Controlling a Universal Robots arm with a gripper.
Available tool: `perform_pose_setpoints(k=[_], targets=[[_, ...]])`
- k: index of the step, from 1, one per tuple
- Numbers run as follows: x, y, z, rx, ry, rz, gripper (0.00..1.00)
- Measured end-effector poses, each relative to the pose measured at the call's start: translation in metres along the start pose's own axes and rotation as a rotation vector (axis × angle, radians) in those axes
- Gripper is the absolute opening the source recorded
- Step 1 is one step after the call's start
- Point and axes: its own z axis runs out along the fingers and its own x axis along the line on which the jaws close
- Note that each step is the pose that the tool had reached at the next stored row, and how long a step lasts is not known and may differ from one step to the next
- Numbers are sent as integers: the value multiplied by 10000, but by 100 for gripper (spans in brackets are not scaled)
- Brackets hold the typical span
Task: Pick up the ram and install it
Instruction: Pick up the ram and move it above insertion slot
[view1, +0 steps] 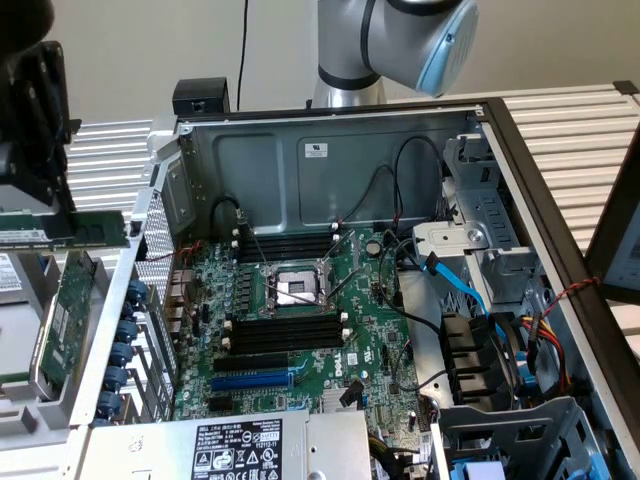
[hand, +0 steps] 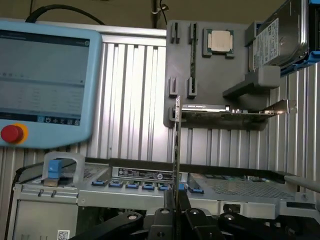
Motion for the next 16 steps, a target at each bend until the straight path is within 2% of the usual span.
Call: perform_pose_setpoints(k=[8, 16], targets=[[10, -305, -58, 1, -1, -4, 14], [12, -645, -94, -1, 0, -5, 14]])
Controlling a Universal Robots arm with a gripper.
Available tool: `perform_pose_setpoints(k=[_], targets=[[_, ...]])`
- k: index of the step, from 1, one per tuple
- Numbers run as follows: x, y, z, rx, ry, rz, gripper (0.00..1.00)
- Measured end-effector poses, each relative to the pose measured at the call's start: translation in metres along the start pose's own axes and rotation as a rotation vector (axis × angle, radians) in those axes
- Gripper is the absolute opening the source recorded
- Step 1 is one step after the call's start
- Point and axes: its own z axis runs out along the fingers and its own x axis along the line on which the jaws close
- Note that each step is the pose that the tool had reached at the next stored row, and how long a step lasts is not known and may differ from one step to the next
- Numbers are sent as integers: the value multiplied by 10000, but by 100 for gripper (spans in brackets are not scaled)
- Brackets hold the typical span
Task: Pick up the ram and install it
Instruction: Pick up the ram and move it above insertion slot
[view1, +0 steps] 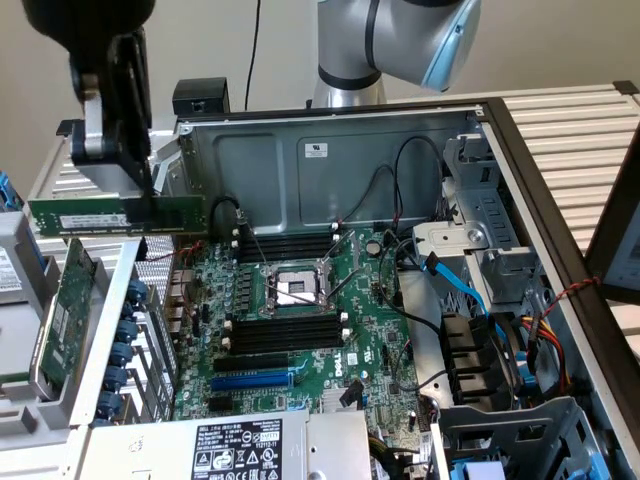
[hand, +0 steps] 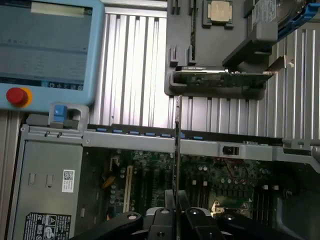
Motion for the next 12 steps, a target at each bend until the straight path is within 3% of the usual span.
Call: perform_pose_setpoints(k=[12], targets=[[-57, -455, -33, 0, 0, 0, 14]])
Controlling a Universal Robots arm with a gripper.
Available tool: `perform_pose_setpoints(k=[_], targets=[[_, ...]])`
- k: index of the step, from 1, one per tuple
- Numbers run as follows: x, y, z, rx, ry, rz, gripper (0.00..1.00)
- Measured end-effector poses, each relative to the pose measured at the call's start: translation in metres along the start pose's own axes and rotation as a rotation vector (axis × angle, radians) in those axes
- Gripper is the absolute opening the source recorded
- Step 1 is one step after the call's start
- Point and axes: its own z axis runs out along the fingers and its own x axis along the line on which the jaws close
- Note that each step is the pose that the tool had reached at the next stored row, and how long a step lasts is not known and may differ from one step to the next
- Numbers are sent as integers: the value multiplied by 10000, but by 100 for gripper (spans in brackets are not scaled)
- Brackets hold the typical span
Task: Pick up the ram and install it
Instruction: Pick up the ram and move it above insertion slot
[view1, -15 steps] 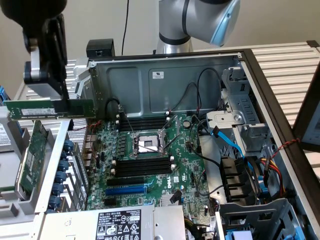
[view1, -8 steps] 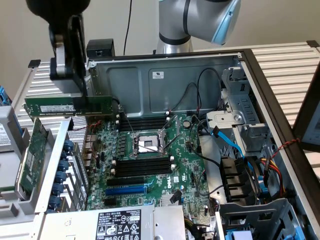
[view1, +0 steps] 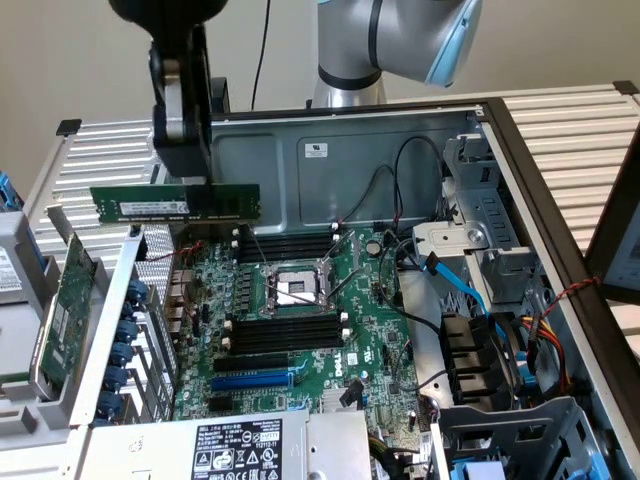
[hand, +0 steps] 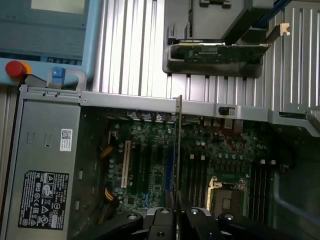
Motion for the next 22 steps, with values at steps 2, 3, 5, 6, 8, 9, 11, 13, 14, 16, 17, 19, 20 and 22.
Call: perform_pose_setpoints(k=[2, 3, 5, 6, 8, 9, 11, 13, 14, 16, 17, 19, 20, 22], targets=[[-23, -66, -3, 0, 1, 1, 14], [-37, -98, -4, 0, 0, 1, 14], [-70, -157, -7, 0, 0, 0, 14], [-91, -182, -8, -1, 1, 0, 14], [-140, -230, -9, 1, -1, 0, 14], [-165, -255, -9, 3, 0, 0, 14], [-207, -292, -11, 44, 3, 0, 14], [-245, -323, -10, 179, 7, -6, 14], [-266, -337, -10, 253, 11, -9, 14], [-314, -365, -10, 395, 17, -16, 14], [-341, -381, -10, 445, 19, -17, 14], [-404, -416, -8, 530, 22, -20, 14], [-439, -434, -7, 566, 24, -22, 14], [-503, -467, -5, 644, 27, -24, 14]])
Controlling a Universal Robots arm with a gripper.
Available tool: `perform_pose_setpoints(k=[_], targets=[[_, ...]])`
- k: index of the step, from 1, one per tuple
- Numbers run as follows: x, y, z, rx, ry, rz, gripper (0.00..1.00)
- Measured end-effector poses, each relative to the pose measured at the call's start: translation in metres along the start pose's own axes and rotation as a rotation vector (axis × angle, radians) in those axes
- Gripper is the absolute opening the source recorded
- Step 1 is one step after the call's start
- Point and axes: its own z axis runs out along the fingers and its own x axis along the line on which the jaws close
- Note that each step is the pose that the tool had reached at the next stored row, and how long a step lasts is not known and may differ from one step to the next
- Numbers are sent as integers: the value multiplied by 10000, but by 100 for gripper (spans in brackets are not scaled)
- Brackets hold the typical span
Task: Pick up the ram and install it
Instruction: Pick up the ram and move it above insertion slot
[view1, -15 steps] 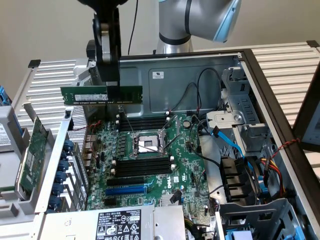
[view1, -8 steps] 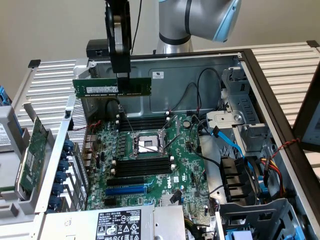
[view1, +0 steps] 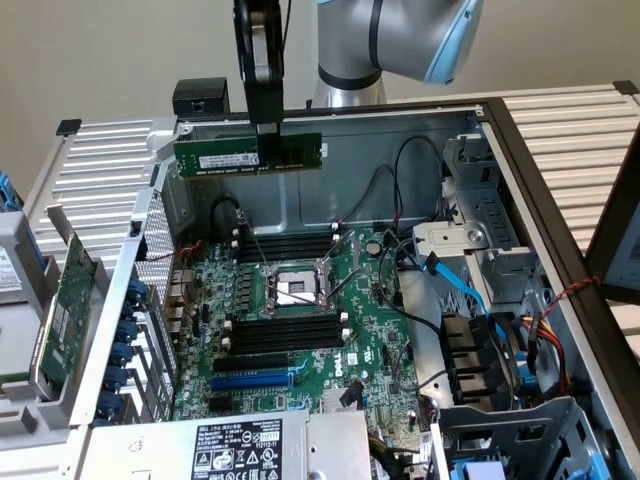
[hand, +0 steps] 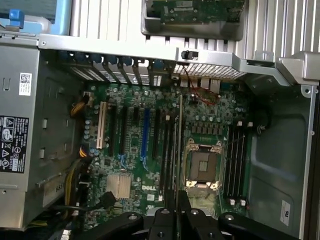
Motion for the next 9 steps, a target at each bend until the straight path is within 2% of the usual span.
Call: perform_pose_setpoints(k=[5, 7, 9], targets=[[-121, -90, 7, 189, 8, -9, 14], [-154, -130, 11, 231, 8, -10, 14], [-183, -167, 15, 246, -4, -9, 14]])
